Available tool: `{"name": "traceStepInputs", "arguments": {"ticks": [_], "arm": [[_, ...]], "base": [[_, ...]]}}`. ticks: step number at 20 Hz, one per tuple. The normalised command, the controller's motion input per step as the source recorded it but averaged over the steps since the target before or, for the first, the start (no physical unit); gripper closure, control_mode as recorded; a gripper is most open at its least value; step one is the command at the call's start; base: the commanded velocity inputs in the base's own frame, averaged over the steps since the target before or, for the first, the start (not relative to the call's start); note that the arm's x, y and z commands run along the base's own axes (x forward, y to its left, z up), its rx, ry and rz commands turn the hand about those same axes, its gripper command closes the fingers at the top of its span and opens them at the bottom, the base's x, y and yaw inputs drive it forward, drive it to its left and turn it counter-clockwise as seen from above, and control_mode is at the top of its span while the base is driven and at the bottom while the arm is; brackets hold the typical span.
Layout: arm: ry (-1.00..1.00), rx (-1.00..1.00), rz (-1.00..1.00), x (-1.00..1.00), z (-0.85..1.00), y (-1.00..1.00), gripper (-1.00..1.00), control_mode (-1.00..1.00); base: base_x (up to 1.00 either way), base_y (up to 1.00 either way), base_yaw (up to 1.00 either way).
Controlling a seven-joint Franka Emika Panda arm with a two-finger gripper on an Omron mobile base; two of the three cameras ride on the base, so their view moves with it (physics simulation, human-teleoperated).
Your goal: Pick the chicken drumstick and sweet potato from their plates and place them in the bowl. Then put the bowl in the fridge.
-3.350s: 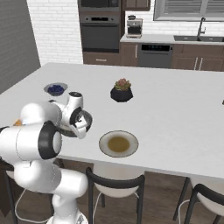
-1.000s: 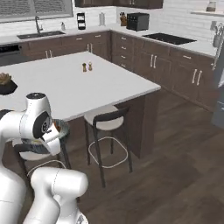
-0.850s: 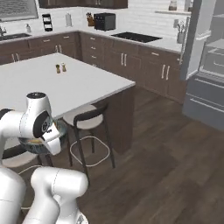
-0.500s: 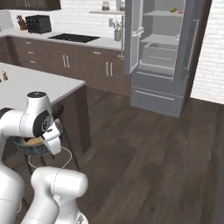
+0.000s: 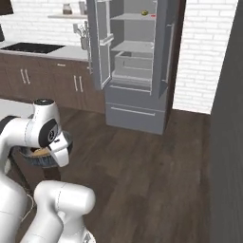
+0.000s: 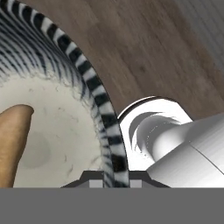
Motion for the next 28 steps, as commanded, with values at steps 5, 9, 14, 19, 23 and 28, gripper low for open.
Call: {"name": "traceStepInputs", "arguments": {"ticks": [5,9,14,19,23,28], "arm": [[0.0,0.0,0.0,0.0,0.0,0.0,1.0,1.0],[0.0,0.0,0.0,0.0,0.0,0.0,1.0,1.0],[0.0,0.0,0.0,0.0,0.0,0.0,1.0,1.0],[0.0,0.0,0.0,0.0,0.0,0.0,1.0,1.0],[0.0,0.0,0.0,0.0,0.0,0.0,1.0,1.0],[0.0,0.0,0.0,0.0,0.0,0.0,1.0,1.0]], "base": [[1.0,0.0,-0.21],[1.0,0.13,-0.1],[1.0,0.03,-0.05],[1.0,0.22,-0.08],[1.0,0.29,-0.06],[0.98,0.51,-0.07]]}}
